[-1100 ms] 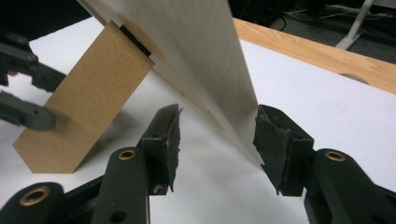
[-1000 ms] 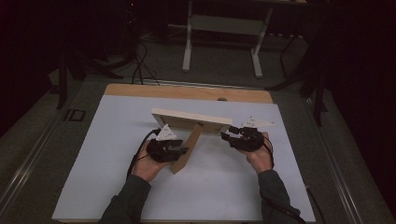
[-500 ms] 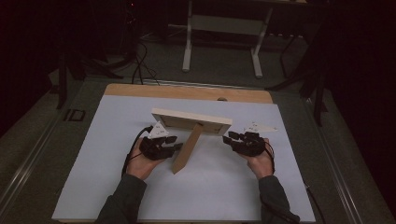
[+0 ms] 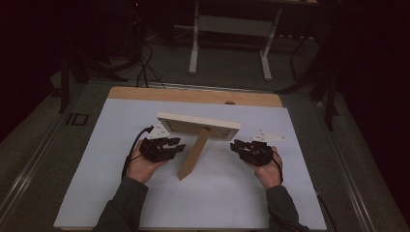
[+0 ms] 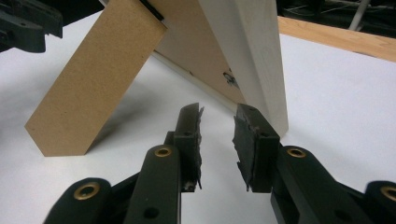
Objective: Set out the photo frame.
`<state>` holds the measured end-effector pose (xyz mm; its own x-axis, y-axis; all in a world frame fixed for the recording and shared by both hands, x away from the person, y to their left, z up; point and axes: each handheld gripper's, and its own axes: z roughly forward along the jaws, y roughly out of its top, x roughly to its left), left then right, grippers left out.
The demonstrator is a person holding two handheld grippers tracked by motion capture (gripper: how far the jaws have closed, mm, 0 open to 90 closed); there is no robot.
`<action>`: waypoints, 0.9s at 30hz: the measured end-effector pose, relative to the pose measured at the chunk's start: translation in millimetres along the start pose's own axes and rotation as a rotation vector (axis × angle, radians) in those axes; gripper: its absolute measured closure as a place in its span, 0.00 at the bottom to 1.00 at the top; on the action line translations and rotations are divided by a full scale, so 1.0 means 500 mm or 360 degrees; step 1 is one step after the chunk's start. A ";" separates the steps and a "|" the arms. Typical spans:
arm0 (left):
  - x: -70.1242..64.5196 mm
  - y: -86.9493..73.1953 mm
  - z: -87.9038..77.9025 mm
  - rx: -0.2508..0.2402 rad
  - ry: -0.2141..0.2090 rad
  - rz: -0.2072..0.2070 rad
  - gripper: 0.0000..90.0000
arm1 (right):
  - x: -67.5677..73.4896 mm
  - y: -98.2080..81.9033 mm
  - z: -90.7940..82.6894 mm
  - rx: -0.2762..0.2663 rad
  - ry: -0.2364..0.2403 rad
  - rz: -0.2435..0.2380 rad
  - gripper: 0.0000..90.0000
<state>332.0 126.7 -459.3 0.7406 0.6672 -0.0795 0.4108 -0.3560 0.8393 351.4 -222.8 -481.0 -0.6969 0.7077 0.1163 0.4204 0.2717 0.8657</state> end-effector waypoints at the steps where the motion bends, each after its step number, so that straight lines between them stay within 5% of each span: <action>1: 0.003 0.001 -0.003 0.0000 0.0002 -0.0009 0.71 | 0.002 0.000 0.000 -0.0004 0.0000 -0.0003 0.79; 11: 0.025 0.006 -0.024 -0.0048 -0.0015 -0.0073 0.72 | 0.014 0.003 -0.003 0.0014 -0.0050 0.0003 0.85; 19: 0.046 0.017 -0.045 -0.0079 0.0010 -0.0104 0.74 | 0.022 0.005 -0.012 0.0001 -0.0099 -0.0006 0.99; 27: 0.060 0.026 -0.059 -0.0083 -0.0002 -0.0117 0.78 | 0.035 0.015 -0.017 -0.0009 -0.0110 -0.0011 1.00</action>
<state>343.8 161.4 -434.6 0.7099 0.6897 -0.1425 0.4360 -0.2713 0.8581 337.3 -214.1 -468.2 -0.6578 0.7493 0.0765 0.4122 0.2732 0.8691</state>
